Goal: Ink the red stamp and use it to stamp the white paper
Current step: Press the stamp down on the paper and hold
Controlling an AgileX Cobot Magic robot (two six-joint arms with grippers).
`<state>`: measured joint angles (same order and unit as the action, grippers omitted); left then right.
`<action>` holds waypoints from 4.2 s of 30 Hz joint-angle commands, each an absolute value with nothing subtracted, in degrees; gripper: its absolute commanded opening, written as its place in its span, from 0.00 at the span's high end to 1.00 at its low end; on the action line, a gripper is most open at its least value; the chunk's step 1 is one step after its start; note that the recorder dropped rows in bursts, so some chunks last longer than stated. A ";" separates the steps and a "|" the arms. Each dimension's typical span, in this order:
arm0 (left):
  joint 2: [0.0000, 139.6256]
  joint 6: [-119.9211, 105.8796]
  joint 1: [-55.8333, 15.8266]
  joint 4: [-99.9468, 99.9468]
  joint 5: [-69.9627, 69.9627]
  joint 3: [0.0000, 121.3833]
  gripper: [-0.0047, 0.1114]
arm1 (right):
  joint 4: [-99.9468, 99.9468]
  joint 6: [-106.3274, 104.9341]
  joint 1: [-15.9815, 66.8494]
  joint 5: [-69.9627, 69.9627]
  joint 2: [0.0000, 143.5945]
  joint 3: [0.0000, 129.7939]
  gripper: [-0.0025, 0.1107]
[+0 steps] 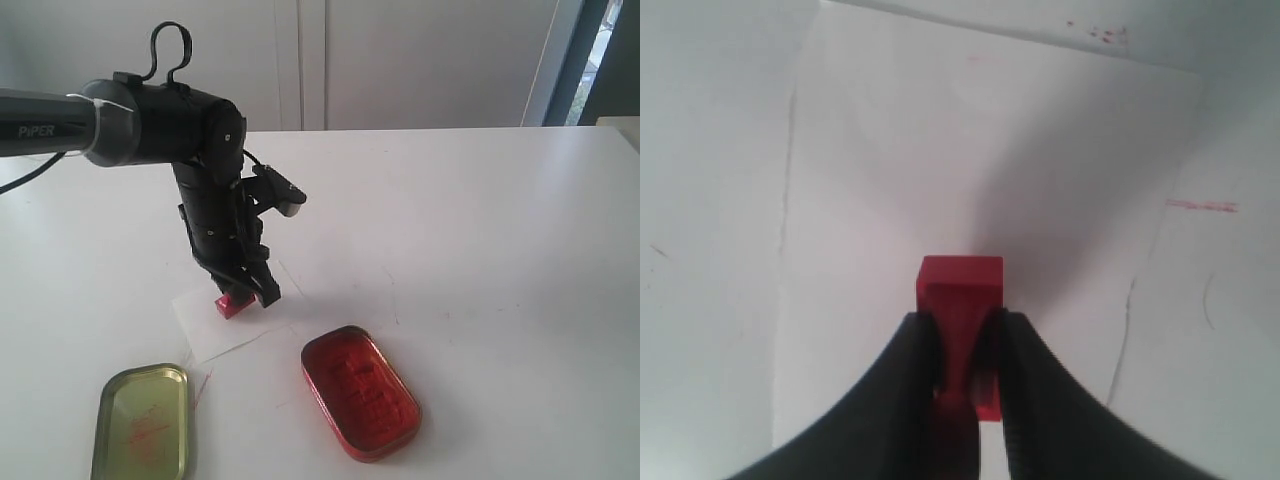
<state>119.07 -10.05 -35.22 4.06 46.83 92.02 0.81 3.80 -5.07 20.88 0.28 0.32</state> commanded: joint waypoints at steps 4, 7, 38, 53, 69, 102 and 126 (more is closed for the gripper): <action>121.28 -9.45 -35.41 3.75 45.57 91.71 0.96 | 0.36 3.74 -5.03 20.06 0.00 0.00 0.98; 122.54 -9.24 -35.41 3.75 45.57 91.71 0.96 | 0.36 3.74 -5.03 20.06 0.00 0.00 0.98; 123.46 -9.24 -35.41 3.64 44.69 91.47 0.96 | 0.36 3.74 -5.03 20.06 0.00 0.00 0.98; 123.46 -9.24 -35.41 3.64 44.46 91.47 0.96 | 0.36 3.74 -5.03 20.06 0.00 0.00 0.98; 123.83 -9.24 -35.41 3.64 44.15 91.44 0.96 | 0.36 3.74 -5.03 20.06 0.00 0.00 0.98; 125.77 -9.24 -35.41 4.33 44.65 91.44 0.96 | 0.36 3.74 -5.03 20.06 0.00 0.00 0.98; 119.90 -9.01 -35.41 4.53 46.10 91.44 0.96 | 0.36 3.74 -5.03 20.06 0.00 0.00 0.98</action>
